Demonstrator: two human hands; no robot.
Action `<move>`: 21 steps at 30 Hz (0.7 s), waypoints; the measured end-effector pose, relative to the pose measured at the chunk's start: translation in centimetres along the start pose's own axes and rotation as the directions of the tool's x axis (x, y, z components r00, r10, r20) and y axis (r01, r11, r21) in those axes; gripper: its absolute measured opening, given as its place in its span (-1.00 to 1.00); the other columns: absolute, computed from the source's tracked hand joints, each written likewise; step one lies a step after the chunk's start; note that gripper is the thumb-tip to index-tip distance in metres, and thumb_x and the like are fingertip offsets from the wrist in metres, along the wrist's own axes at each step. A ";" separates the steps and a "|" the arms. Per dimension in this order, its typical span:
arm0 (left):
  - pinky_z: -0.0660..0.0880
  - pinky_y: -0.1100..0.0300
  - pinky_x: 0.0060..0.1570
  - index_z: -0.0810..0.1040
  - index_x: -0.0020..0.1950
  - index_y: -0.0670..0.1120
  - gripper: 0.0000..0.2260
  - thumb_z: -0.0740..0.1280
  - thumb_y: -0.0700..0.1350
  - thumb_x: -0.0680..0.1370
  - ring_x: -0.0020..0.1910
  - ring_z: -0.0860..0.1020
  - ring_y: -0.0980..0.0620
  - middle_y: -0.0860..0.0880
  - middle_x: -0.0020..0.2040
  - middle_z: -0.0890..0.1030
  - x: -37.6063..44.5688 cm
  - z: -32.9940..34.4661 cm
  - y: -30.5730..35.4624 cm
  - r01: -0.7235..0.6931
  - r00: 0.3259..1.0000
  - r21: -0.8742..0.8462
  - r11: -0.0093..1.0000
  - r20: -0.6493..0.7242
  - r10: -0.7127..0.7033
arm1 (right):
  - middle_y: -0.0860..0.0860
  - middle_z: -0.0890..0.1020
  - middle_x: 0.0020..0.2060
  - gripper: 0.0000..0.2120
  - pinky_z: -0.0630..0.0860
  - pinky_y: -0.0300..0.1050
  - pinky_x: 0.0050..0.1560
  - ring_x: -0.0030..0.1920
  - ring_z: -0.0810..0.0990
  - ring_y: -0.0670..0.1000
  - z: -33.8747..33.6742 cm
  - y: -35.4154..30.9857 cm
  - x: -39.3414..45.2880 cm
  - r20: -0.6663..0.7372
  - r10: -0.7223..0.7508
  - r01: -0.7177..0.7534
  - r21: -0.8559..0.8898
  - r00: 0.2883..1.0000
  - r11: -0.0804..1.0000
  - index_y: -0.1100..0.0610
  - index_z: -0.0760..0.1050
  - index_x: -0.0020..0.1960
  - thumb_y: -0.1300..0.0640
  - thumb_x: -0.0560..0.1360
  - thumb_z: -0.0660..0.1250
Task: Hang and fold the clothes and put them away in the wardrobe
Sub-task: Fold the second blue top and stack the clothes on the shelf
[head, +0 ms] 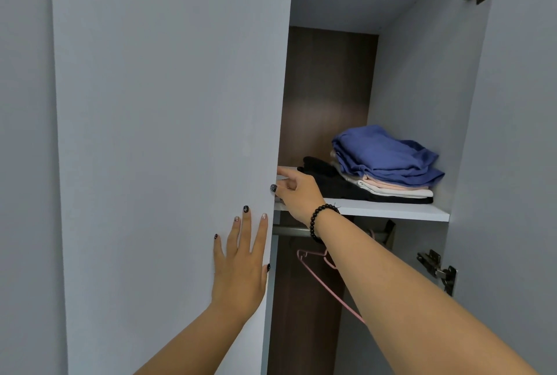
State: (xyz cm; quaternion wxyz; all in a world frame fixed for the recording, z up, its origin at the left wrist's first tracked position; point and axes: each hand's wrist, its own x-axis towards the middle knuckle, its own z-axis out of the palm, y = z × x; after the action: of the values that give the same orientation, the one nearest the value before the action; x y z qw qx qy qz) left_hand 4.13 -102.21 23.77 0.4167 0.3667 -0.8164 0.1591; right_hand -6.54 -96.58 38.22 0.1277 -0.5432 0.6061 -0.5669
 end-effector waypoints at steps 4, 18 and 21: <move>0.48 -0.22 0.17 0.02 0.57 -0.05 0.07 0.59 0.07 0.24 0.37 0.40 -0.29 -0.25 0.50 0.26 -0.1 -2.2 1.6 0.032 0.999 -0.076 0.997 0.029 -0.030 | 0.03 0.59 0.17 -0.57 0.44 -0.29 0.07 0.17 0.54 -0.03 -1.2 -0.8 -2.4 0.021 0.030 -0.027 -0.131 0.999 0.991 0.09 0.38 0.39 0.25 0.54 0.30; 0.18 0.12 0.47 -0.26 0.56 -0.08 -0.16 0.31 -0.03 0.55 0.54 0.04 -0.01 -0.06 0.59 -0.09 -1.4 -11.9 19.5 -0.078 0.982 -0.563 0.823 0.102 0.162 | -0.06 0.60 0.06 -0.77 0.38 -0.53 -0.11 -0.10 0.52 -0.22 -17.2 -6.6 -19.1 -0.423 -0.240 0.054 -0.406 0.874 0.912 0.08 0.54 0.12 0.27 0.51 0.26; 0.23 0.04 0.45 -0.33 0.54 0.01 -0.13 0.32 0.03 0.55 0.53 0.11 -0.04 0.00 0.58 -0.07 -2.8 -14.5 25.3 -0.077 0.967 -0.721 0.688 0.113 0.227 | -0.05 0.56 0.10 -0.75 0.46 -0.34 0.06 0.04 0.50 -0.16 -20.7 -7.7 -23.0 -0.460 -0.373 0.076 -0.544 0.806 0.836 0.09 0.52 0.17 0.26 0.51 0.26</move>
State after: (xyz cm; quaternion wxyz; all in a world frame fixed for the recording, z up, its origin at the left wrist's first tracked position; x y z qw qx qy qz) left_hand -5.12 -75.51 31.37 0.4297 0.1216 -0.8784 -0.1705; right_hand -9.84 -64.96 40.71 -0.2671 -0.4418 0.6710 -0.5323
